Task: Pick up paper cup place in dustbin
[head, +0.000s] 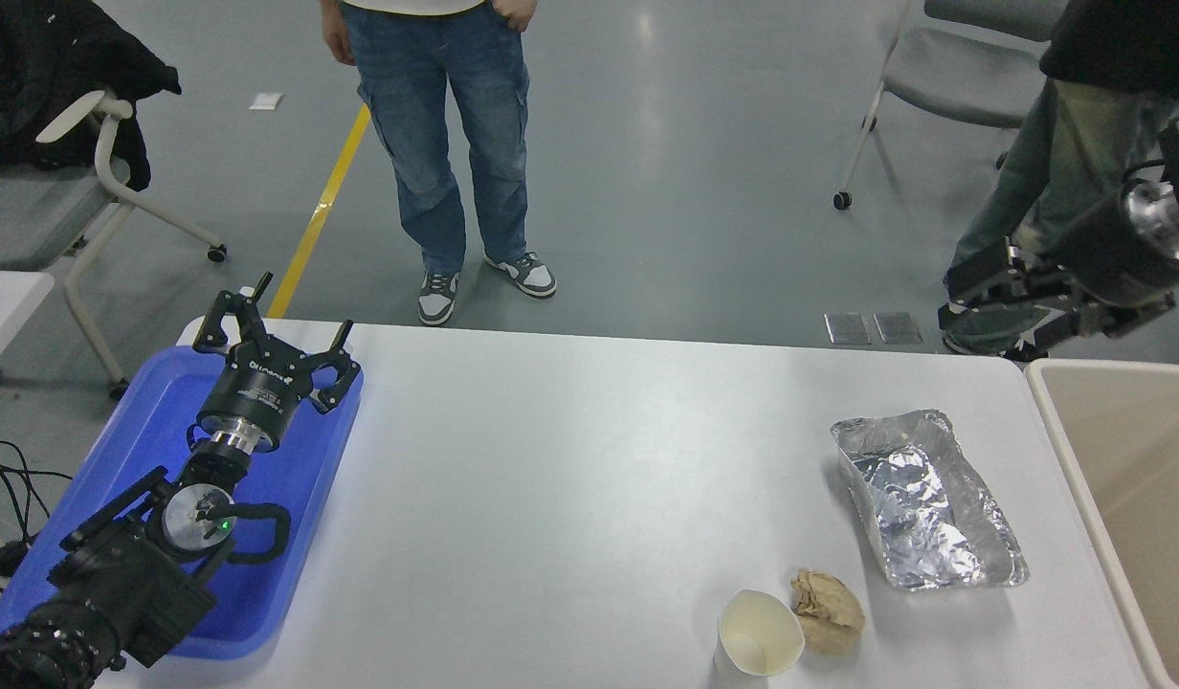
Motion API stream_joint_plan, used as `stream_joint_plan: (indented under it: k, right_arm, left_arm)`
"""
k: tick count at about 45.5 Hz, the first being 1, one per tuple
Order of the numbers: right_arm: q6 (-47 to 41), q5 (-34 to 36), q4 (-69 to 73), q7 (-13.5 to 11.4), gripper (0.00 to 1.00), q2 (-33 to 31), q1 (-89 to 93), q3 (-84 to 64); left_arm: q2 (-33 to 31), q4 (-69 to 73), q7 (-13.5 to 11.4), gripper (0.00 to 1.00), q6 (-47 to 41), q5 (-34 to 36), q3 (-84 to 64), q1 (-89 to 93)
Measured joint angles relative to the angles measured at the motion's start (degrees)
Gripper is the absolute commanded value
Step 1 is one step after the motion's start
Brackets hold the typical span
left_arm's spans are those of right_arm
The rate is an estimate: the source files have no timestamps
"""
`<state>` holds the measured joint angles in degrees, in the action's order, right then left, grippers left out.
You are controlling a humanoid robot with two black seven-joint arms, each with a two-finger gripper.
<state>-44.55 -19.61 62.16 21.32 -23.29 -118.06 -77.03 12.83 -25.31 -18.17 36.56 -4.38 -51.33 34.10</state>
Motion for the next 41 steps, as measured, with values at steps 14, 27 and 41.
stream_joint_plan:
  k: [14, 27, 41]
  right_arm:
    - [-0.33, -3.02, 4.96, -0.04, 1.00, 5.40, -2.45, 2.40]
    - [-0.43, -4.11, 9.33, -0.05, 1.00, 6.96, -3.30, 3.60]
    - [-0.44, -3.86, 11.40, -0.05, 1.00, 7.36, -1.21, 6.11]
  left_arm:
    - [0.00, 0.00, 0.00, 1.00, 0.00, -0.01, 0.00, 0.00]
    - [0.00, 0.00, 0.00, 1.00, 0.06, -0.01, 0.00, 0.04]
    - [0.00, 0.00, -0.01, 1.00, 0.08, -0.01, 0.00, 0.04]
